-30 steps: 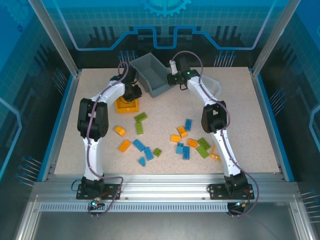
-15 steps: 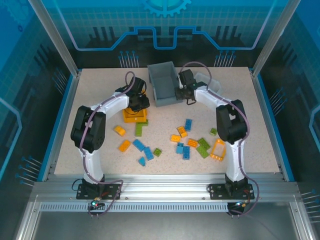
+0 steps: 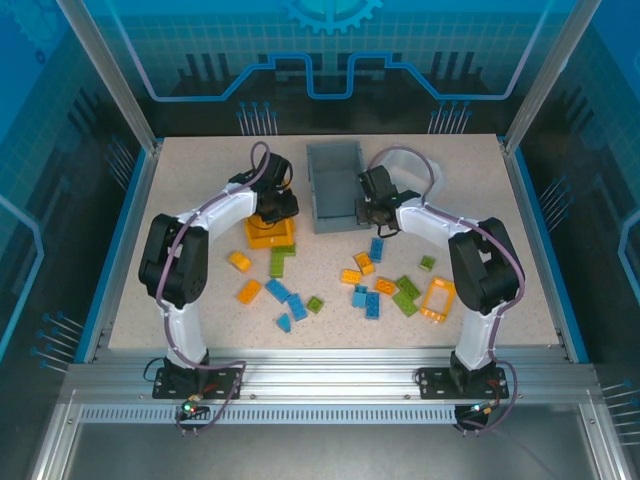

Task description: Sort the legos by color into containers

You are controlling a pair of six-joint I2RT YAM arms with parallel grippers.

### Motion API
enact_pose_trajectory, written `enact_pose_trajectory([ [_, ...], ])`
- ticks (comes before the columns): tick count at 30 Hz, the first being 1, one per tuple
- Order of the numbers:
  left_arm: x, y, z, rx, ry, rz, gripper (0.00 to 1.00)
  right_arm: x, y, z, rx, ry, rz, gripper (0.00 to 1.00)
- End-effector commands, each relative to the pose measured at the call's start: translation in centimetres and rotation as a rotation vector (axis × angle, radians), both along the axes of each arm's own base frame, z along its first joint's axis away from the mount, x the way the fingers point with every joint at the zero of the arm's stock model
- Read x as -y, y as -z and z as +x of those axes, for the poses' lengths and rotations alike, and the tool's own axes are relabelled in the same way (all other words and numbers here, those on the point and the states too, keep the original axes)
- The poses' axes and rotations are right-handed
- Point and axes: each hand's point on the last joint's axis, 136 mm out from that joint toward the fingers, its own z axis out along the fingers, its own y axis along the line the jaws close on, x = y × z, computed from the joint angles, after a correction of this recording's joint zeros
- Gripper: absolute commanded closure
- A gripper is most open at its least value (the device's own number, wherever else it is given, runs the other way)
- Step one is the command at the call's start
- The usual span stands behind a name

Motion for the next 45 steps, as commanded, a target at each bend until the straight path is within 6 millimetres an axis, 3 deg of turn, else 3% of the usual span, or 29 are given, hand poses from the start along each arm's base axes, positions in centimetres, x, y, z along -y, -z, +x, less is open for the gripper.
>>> enact_pose_trajectory([
  [1,-1.4,2.2,0.9,-0.064,0.028,0.09,0.9,-1.7,-0.5,0.0,0.002,-0.007,0.008,1.0],
  [8,-2.2,2.7,2.3,-0.067,0.034,0.116,0.88,-3.0,0.3,0.3,-0.032,-0.015,0.016,0.99],
  [9,-2.2,2.8,2.2,-0.071,0.033,0.115,0.84,-2.9,0.5,0.2,-0.04,-0.01,0.015,0.96],
  [12,-2.0,2.4,1.8,-0.074,0.027,0.099,0.64,-2.3,-0.1,-0.2,-0.037,0.01,0.0,0.74],
  [14,-2.0,1.4,1.7,-0.051,0.011,0.082,0.59,-1.6,-1.3,-0.3,-0.01,0.015,-0.006,0.62],
  [20,-1.4,-4.5,1.6,0.059,-0.016,0.009,0.53,2.0,-6.6,-0.2,0.068,0.035,0.005,0.48],
  [24,-0.7,-8.3,0.5,0.132,-0.026,-0.06,0.45,7.2,-8.4,0.6,0.091,0.131,0.027,0.48],
  [29,2.0,-10.7,-3.0,0.198,0.037,-0.155,0.44,14.3,-7.3,3.3,0.05,0.279,0.093,0.48],
  [34,5.4,-11.1,-8.0,0.234,0.149,-0.23,0.44,17.2,-5.5,7.6,-0.004,0.31,0.103,0.58],
  [40,6.3,-10.2,-13.4,0.242,0.191,-0.278,0.44,17.2,-2.1,11.0,-0.095,0.265,0.079,0.7],
  [45,4.9,-10.6,-15.6,0.268,0.178,-0.271,0.44,15.5,0.4,10.1,-0.17,0.209,0.063,0.74],
])
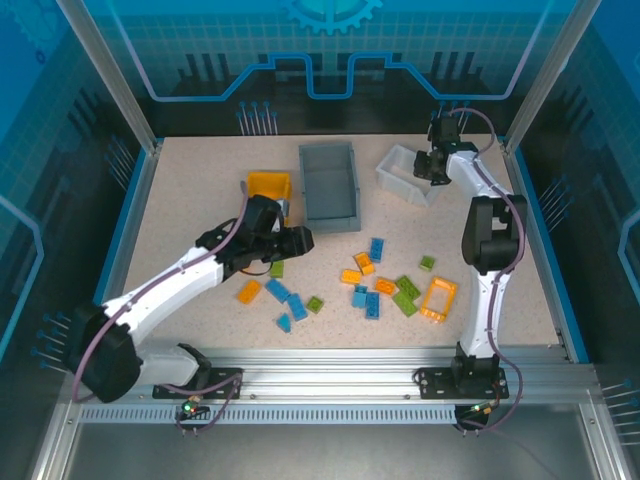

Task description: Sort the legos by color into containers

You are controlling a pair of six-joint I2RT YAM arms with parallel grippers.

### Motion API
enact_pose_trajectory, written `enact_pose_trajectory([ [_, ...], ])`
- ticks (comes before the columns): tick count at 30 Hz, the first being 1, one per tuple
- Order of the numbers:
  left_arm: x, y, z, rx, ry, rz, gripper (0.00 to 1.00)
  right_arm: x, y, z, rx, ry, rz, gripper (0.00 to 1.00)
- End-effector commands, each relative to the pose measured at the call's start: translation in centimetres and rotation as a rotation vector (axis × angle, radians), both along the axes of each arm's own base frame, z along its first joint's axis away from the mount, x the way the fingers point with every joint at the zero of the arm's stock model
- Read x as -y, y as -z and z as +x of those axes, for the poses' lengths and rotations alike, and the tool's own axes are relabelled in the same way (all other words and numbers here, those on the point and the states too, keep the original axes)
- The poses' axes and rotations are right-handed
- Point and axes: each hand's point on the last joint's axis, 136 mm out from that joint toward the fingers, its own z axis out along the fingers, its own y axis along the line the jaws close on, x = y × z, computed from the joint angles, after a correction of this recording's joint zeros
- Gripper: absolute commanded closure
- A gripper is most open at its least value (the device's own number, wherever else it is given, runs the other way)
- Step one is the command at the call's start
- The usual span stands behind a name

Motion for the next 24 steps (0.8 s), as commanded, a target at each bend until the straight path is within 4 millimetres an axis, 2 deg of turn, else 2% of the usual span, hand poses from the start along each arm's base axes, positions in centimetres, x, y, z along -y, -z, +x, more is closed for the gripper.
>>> enact_pose_trajectory([
  [1,-0.6,-1.9,-0.6,0.058,-0.027,-0.031,0.43,-2.1,1.5,-2.3,-0.086,-0.074,0.014,0.75],
  [5,-1.2,-2.5,-1.0,0.076,-0.031,-0.018,0.43,-3.9,1.6,-5.0,-0.093,-0.092,0.049,0.75],
  [10,-1.4,-2.7,-1.1,0.081,-0.038,-0.022,0.43,-6.5,1.4,-9.3,-0.099,-0.087,0.088,0.75],
  [16,-1.6,-2.9,-1.5,0.081,-0.051,-0.037,0.43,-8.5,1.4,-12.8,-0.12,-0.03,0.132,0.74],
  [18,-1.7,-3.0,-1.7,0.083,-0.05,-0.038,0.43,-8.3,0.1,-13.0,-0.072,-0.017,0.114,0.73],
  [21,-1.8,-3.1,-1.9,0.083,-0.05,-0.039,0.43,-6.7,-2.4,-12.6,-0.004,-0.018,0.031,0.69],
  [24,-1.5,-3.1,-2.3,0.083,-0.031,-0.049,0.43,-5.7,-4.8,-11.6,0.068,-0.1,-0.048,0.62],
])
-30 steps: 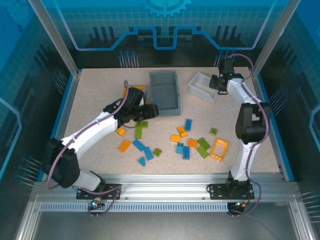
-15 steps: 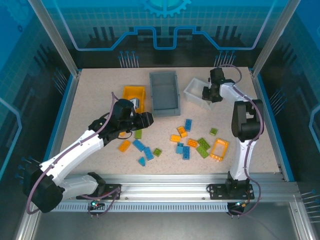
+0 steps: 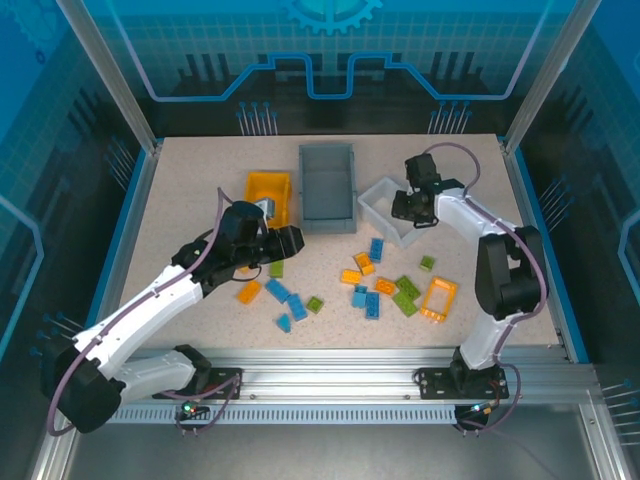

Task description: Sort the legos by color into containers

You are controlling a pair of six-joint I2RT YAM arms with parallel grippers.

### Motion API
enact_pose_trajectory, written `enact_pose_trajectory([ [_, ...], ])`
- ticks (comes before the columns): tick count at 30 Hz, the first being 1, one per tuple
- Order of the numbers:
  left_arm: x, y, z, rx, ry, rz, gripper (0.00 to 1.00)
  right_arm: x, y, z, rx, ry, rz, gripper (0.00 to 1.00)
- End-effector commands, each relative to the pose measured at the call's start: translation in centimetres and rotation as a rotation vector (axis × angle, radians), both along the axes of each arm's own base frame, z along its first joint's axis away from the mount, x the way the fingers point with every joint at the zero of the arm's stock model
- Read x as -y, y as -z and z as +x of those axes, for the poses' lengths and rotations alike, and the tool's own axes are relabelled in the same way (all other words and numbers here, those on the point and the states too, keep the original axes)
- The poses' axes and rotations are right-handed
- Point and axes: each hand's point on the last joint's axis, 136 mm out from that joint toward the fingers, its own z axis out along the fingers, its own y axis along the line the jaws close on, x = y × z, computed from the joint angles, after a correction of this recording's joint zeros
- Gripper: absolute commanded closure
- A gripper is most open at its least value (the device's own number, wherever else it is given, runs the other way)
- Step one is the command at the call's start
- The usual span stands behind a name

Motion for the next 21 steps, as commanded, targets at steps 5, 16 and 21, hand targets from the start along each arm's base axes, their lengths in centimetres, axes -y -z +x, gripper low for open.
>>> enact_pose_trajectory([
  [5,1.8,0.4,-1.8,-0.001,0.089,-0.05,0.38,1.8,-3.4,2.5,0.101,-0.261,-0.203,0.47],
  [16,6.5,-0.6,-5.3,0.093,0.239,-0.106,0.34,3.1,0.2,5.1,-0.043,-0.37,-0.22,0.4],
  [21,8.8,-0.1,-7.3,0.109,0.298,-0.122,0.34,2.8,1.7,5.8,-0.089,-0.365,-0.186,0.5],
])
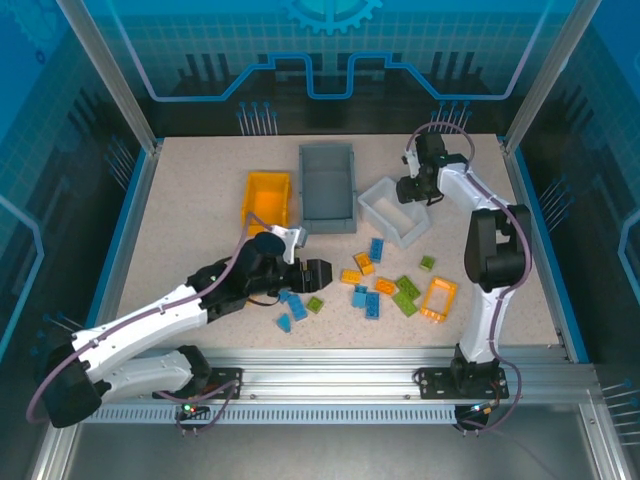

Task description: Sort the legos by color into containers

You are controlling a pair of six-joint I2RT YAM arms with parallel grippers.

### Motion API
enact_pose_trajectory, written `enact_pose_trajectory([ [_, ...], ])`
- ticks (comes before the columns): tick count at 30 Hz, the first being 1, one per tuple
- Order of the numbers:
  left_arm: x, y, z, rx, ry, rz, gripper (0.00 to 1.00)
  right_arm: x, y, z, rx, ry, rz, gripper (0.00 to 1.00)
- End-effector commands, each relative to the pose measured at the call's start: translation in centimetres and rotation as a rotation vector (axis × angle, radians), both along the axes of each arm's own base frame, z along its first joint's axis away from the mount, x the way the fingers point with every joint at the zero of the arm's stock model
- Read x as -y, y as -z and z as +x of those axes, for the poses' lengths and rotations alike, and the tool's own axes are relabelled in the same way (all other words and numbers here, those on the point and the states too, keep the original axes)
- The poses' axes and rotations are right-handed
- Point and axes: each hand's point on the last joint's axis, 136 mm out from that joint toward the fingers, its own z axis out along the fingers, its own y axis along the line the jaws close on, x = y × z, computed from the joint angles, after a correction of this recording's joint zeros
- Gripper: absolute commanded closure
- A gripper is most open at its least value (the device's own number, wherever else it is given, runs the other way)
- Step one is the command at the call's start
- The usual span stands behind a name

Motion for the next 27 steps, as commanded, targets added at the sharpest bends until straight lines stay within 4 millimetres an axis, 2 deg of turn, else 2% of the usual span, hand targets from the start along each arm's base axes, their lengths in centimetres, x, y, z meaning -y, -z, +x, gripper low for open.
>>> enact_pose_trajectory([
  [1,1.5,-0.7,-0.7,0.038,0.012,-0.047,0.34,-0.2,0.7,-0.2,-0.06,-0.013,0.025,0.53],
  [7,3.0,0.3,-2.0,0.028,0.043,-0.026,0.33,0.8,1.6,-0.3,-0.077,0.048,-0.01,0.71],
  [11,3.1,-0.1,-2.0,0.039,0.042,-0.023,0.34,3.5,1.0,-1.2,-0.061,0.181,-0.061,0.83],
  [14,2.8,-0.1,-2.0,0.043,0.033,-0.011,0.34,5.0,0.3,-2.0,-0.043,0.291,-0.024,0.88],
  [18,2.2,0.1,-2.0,0.044,0.017,0.004,0.34,3.9,-0.3,-1.9,-0.017,0.278,0.011,0.87],
  [27,0.3,0.7,-1.9,0.039,-0.051,0.04,0.35,2.2,0.8,-0.6,-0.056,0.347,0.078,0.88],
])
